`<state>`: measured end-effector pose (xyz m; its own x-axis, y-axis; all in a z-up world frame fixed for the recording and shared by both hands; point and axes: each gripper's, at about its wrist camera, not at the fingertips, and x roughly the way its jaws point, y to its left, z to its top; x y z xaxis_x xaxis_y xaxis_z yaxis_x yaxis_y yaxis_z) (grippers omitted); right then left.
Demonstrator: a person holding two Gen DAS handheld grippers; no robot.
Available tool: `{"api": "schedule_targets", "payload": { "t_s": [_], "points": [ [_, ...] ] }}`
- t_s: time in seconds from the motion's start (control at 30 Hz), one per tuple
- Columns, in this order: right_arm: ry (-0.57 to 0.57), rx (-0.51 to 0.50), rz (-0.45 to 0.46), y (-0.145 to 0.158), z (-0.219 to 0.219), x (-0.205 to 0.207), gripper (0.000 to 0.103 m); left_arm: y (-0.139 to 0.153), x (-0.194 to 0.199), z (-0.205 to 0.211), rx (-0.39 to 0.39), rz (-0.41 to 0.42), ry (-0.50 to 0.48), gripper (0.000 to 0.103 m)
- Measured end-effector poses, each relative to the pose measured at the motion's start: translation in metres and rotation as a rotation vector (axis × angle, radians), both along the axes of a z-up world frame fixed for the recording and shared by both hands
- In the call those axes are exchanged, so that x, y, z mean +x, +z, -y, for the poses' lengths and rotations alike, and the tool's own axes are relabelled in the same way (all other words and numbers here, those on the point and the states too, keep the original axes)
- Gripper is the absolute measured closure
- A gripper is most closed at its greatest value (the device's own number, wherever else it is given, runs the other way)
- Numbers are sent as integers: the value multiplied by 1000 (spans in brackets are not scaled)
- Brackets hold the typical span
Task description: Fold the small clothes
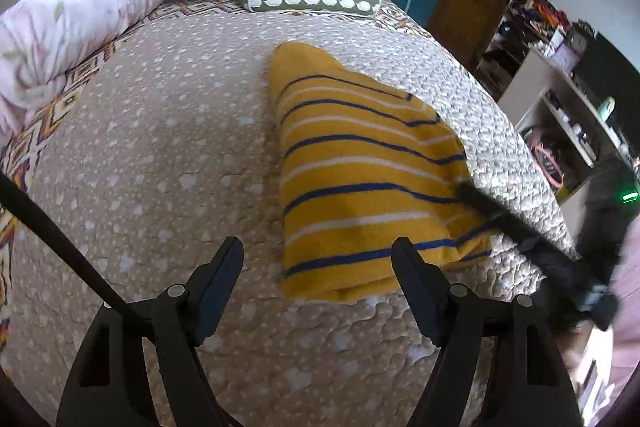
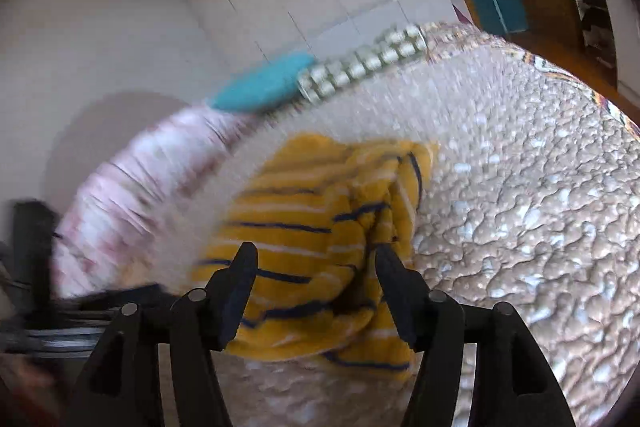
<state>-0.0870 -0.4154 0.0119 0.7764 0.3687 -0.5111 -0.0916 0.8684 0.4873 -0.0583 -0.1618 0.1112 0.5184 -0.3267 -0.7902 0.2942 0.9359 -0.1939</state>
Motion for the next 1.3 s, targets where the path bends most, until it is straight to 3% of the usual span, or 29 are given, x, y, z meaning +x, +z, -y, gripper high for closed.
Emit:
{"api": "schedule_targets", "payload": {
  "t_s": [0.07,0.27,0.37,0.43,0.5,0.6,0.7,0.8,0.9,0.97,1.0,1.07,1.13,1.17,1.2,1.23,1.3],
  "points": [
    [60,101,-54,-20,4,3,90,3,-1,-2,-5,13,1,28],
    [-11,96,-50,-11,29,-31,93,2,20,25,16,29,-11,28],
    [-42,42,-118,-16,35,-39,94,-15,33,42,42,0,-23,28],
    [-10,2,-173,-24,30,-33,93,-38,42,55,108,-51,-36,27],
    [-10,-1,-175,-25,29,-30,88,-59,46,59,134,-93,-38,24],
    [-43,88,-111,-17,42,-38,81,-62,49,52,100,-99,2,15],
    [-116,113,16,5,51,-46,78,-64,48,51,92,-93,-12,15],
    [-78,147,78,22,47,-30,78,-63,46,53,103,-80,-13,15],
    [4,124,41,19,31,0,78,-60,42,54,105,-86,-16,15],
    [41,47,-92,-6,21,28,79,-55,39,52,88,-101,-33,15],
    [46,42,-120,-18,21,35,84,-50,34,52,69,-105,-49,15],
    [24,138,-66,-21,35,25,85,-35,25,48,5,-84,-84,15],
    [-1,171,-43,-12,44,16,80,-23,19,44,-36,-56,-107,15],
    [-16,150,-3,-3,47,9,70,-17,20,41,-44,-43,-105,15],
    [-34,131,14,2,48,7,51,-15,22,39,-47,-35,-91,15],
    [-68,106,25,4,50,2,41,-14,26,35,-49,-34,-66,15],
    [-98,112,7,-2,53,1,35,-18,39,26,-74,-68,2,15]
  ]
}}
